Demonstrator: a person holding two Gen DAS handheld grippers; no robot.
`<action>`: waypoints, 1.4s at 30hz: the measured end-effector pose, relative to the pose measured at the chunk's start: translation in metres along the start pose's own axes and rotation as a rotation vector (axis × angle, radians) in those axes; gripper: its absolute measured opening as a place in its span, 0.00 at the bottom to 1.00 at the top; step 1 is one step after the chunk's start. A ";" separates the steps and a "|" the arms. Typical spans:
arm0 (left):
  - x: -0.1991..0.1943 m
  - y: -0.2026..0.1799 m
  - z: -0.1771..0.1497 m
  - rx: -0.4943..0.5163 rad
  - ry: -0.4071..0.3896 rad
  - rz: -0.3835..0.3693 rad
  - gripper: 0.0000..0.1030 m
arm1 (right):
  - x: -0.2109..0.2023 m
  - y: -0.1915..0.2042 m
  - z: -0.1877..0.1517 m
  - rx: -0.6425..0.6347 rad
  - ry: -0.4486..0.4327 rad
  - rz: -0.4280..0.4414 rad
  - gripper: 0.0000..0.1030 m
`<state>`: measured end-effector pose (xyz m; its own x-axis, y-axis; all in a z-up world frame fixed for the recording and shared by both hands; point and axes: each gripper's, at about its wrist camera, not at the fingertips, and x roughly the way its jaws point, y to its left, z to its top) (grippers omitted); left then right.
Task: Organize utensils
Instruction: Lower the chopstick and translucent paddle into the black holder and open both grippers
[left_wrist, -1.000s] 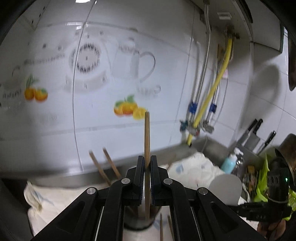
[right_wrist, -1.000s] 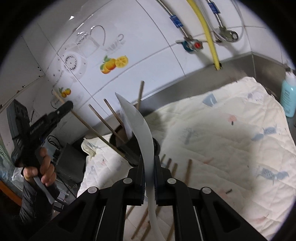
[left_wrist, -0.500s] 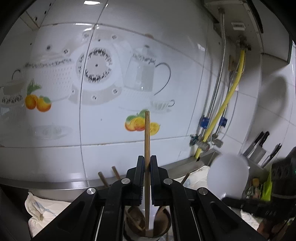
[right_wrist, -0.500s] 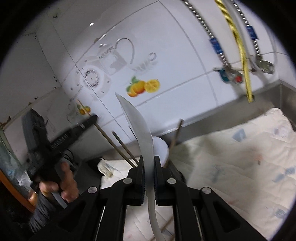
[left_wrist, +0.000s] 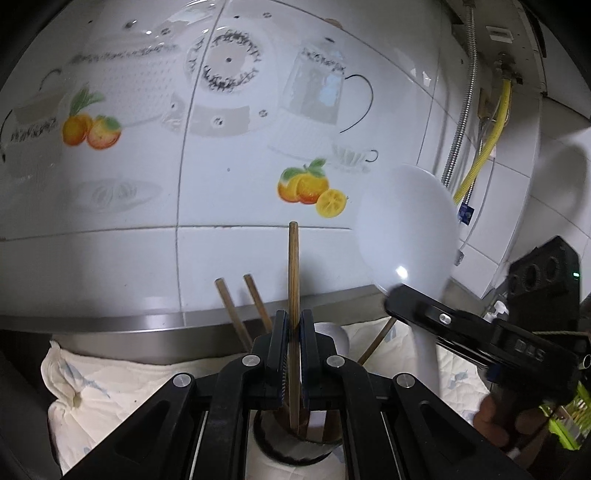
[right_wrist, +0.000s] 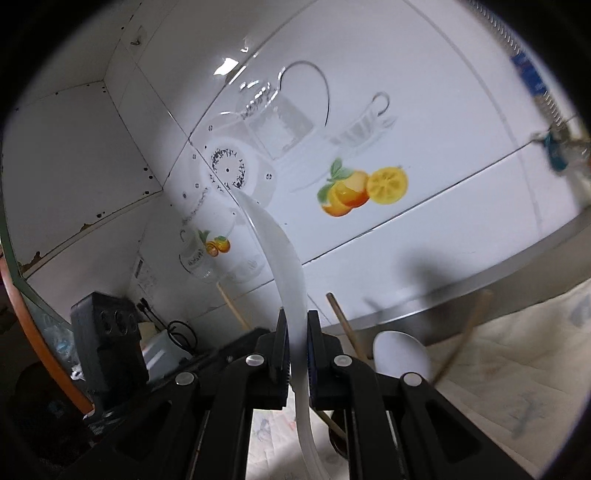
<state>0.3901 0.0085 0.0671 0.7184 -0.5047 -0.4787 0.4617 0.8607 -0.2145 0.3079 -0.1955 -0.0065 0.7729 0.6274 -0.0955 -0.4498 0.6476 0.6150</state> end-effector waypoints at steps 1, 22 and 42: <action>0.000 0.002 -0.001 -0.007 0.000 0.001 0.05 | 0.001 -0.002 0.000 0.006 -0.003 0.014 0.09; 0.005 0.007 -0.015 -0.035 0.025 0.007 0.05 | 0.038 -0.042 -0.009 0.016 -0.044 0.046 0.09; 0.004 0.013 -0.019 -0.092 0.059 0.026 0.07 | 0.017 -0.029 -0.023 -0.066 0.088 -0.163 0.29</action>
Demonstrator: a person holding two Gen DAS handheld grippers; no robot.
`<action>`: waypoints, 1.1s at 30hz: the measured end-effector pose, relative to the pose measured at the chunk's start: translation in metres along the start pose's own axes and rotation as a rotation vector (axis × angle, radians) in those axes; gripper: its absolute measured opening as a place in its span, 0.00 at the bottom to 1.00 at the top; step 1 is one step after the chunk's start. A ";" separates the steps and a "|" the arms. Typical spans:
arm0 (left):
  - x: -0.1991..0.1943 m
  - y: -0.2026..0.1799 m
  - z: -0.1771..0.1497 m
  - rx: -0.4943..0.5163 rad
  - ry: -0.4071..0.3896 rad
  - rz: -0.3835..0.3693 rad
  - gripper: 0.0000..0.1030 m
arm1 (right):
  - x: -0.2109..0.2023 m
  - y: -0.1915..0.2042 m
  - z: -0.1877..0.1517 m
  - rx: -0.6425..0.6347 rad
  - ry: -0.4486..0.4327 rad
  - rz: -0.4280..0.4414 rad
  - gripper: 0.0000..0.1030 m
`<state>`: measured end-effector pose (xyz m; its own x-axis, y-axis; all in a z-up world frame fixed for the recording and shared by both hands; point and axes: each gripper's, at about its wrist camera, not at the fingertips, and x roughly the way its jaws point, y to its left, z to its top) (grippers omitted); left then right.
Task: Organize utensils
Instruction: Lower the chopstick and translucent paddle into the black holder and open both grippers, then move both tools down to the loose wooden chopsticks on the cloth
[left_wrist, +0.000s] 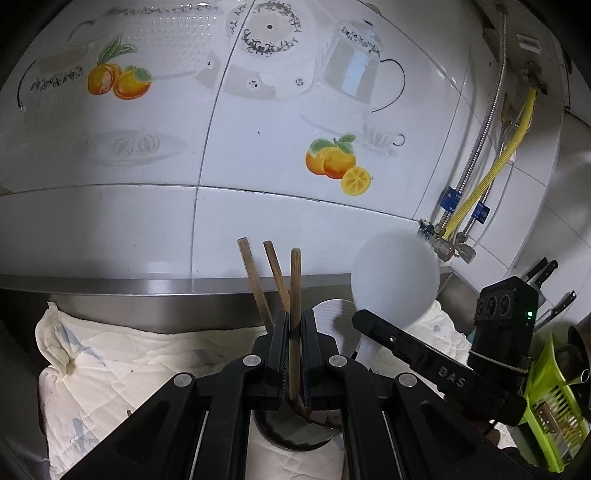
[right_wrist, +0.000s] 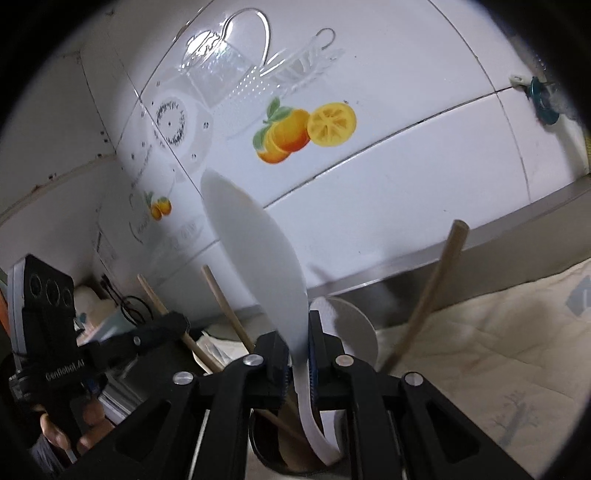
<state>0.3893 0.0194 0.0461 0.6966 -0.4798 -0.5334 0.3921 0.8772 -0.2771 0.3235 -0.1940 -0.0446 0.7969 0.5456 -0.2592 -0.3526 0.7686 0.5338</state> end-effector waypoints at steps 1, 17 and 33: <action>0.000 0.000 0.000 -0.004 0.006 -0.002 0.07 | -0.002 0.002 0.000 -0.009 0.001 -0.024 0.37; -0.019 -0.006 -0.002 0.001 0.015 0.014 0.08 | -0.063 0.027 -0.001 -0.062 0.041 -0.164 0.68; -0.055 -0.022 -0.031 0.044 0.043 0.006 0.47 | -0.132 0.007 -0.045 0.006 0.175 -0.327 0.69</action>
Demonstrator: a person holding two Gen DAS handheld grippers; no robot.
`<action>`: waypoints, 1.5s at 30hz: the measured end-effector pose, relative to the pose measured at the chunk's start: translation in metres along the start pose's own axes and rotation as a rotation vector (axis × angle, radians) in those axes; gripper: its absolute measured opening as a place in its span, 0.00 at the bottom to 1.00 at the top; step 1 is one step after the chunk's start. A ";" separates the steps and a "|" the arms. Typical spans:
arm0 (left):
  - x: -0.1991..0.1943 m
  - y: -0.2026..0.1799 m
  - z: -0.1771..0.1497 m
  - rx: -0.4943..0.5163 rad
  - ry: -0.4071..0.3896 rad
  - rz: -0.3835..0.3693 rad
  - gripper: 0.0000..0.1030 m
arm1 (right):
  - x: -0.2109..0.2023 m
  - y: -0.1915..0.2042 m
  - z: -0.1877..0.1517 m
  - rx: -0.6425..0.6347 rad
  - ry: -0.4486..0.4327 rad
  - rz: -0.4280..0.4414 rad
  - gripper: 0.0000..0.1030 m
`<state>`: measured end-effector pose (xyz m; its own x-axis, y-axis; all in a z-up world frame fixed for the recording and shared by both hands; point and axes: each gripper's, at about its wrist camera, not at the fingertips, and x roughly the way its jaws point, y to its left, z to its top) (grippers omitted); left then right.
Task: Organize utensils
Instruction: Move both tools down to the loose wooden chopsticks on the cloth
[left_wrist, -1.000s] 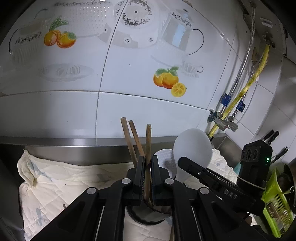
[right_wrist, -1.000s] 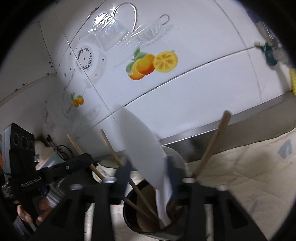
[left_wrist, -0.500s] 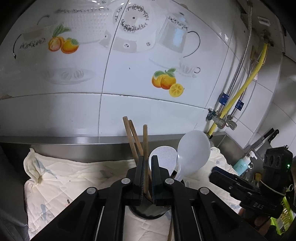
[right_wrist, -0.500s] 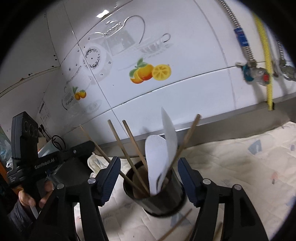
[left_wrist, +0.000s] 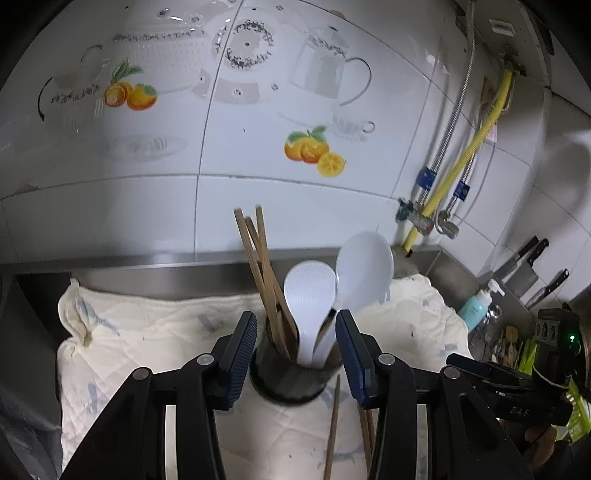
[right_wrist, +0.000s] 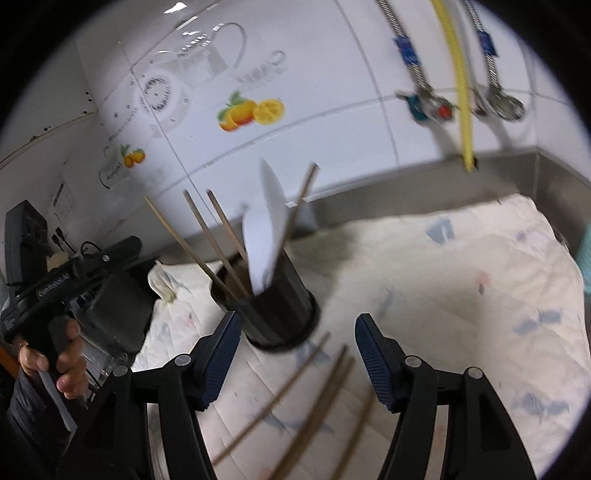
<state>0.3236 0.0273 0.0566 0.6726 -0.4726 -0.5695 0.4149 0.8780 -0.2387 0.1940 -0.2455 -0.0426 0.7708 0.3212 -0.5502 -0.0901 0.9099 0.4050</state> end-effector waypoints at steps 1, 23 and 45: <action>-0.001 -0.002 -0.004 0.002 0.011 -0.004 0.47 | -0.001 -0.003 -0.004 0.009 0.013 -0.004 0.69; 0.019 -0.043 -0.093 0.079 0.216 -0.010 0.47 | 0.021 -0.031 -0.062 0.075 0.205 -0.094 0.42; 0.071 -0.048 -0.122 0.159 0.353 -0.083 0.30 | 0.082 -0.041 -0.052 0.088 0.303 -0.214 0.19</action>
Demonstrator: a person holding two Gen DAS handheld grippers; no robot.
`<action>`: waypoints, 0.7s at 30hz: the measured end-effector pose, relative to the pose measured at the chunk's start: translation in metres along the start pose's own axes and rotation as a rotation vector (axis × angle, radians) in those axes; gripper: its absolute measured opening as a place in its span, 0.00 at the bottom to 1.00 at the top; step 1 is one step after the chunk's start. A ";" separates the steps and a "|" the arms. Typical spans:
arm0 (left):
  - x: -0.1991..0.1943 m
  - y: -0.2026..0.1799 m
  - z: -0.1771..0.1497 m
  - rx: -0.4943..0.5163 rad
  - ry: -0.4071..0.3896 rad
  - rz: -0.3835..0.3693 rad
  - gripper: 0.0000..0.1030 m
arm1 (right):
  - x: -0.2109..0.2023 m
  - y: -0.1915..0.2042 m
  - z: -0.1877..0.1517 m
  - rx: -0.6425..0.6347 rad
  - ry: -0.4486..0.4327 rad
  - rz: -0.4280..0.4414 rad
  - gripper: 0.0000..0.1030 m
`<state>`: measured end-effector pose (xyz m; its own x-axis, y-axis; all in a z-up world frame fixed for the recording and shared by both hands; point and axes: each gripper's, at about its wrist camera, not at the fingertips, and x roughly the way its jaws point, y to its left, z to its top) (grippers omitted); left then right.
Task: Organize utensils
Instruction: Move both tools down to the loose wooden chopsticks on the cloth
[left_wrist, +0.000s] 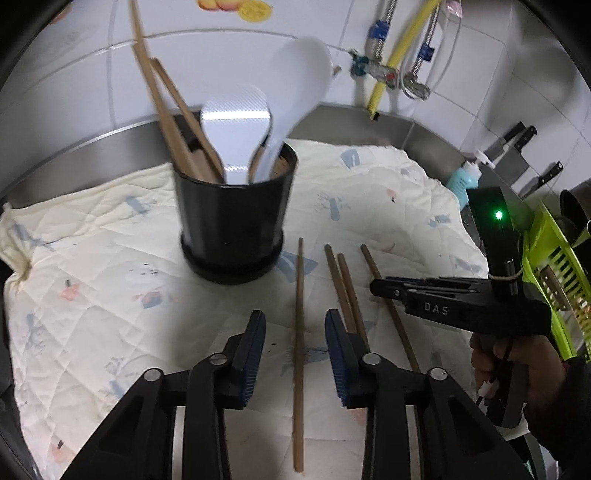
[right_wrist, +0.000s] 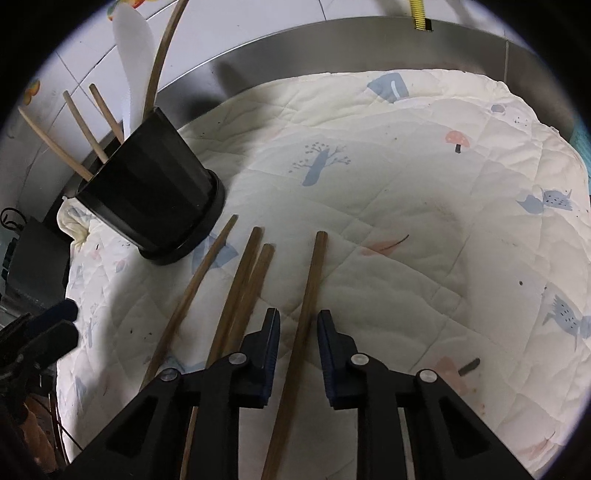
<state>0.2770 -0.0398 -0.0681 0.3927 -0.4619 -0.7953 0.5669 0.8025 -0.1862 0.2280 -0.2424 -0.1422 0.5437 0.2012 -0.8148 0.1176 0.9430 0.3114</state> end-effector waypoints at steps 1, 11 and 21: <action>0.006 -0.001 0.002 0.004 0.010 -0.010 0.29 | 0.000 0.000 0.001 -0.002 0.001 -0.005 0.18; 0.064 -0.010 0.014 0.029 0.082 -0.039 0.26 | -0.003 0.006 -0.002 -0.048 0.023 -0.043 0.11; 0.104 -0.010 0.019 0.042 0.132 -0.013 0.21 | -0.003 0.005 -0.006 -0.049 0.047 -0.040 0.11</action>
<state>0.3259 -0.1032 -0.1384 0.2874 -0.4163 -0.8626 0.6027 0.7786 -0.1750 0.2218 -0.2362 -0.1410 0.4996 0.1745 -0.8485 0.0972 0.9620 0.2550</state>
